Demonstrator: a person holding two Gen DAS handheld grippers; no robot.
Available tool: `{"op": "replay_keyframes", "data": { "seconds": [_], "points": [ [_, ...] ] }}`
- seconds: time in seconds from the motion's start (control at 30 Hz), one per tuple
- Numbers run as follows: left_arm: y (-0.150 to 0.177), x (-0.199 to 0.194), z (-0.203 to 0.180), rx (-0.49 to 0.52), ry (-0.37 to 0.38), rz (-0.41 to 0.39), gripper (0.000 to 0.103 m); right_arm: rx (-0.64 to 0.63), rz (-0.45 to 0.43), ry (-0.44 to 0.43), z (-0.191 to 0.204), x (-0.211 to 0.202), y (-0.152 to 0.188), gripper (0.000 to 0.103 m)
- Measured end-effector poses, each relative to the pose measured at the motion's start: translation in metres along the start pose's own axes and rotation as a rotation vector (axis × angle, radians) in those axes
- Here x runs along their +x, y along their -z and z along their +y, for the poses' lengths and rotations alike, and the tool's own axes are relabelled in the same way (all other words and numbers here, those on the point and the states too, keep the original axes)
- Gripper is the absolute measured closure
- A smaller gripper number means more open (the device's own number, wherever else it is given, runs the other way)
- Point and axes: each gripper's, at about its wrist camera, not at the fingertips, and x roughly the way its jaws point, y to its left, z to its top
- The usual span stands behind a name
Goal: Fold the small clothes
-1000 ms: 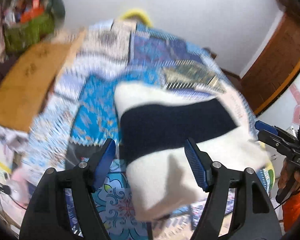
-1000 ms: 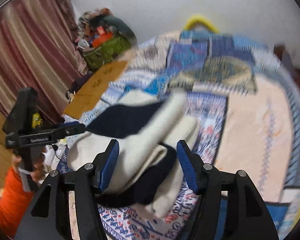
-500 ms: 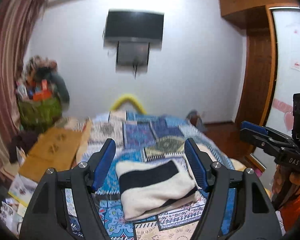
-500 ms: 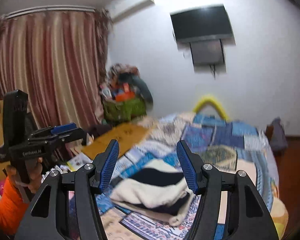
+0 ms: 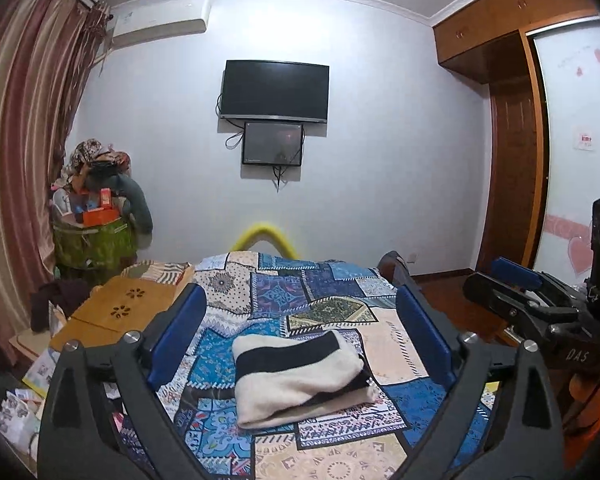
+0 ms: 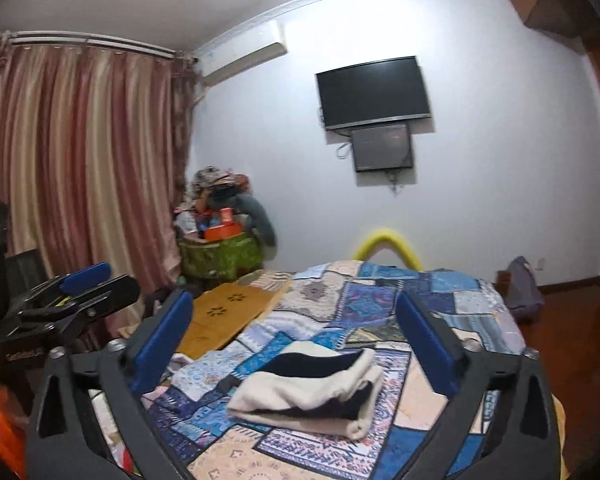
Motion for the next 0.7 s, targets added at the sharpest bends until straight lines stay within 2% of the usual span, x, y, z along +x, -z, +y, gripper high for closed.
{"op": "replay_keyframes", "data": {
  "seconds": [0.17, 0.7],
  "points": [
    [0.0057, -0.0046, 0.0042, -0.039, 0.008, 0.014, 0.004, -0.044, 0.014, 0.046, 0.0044, -0.0039, 0.0026, 0.0],
    [0.0075, -0.0042, 0.0048, -0.035, -0.009, 0.018, 0.001, -0.05, 0.034, 0.046, 0.0054, -0.0044, 0.0082, 0.0]
  ]
}}
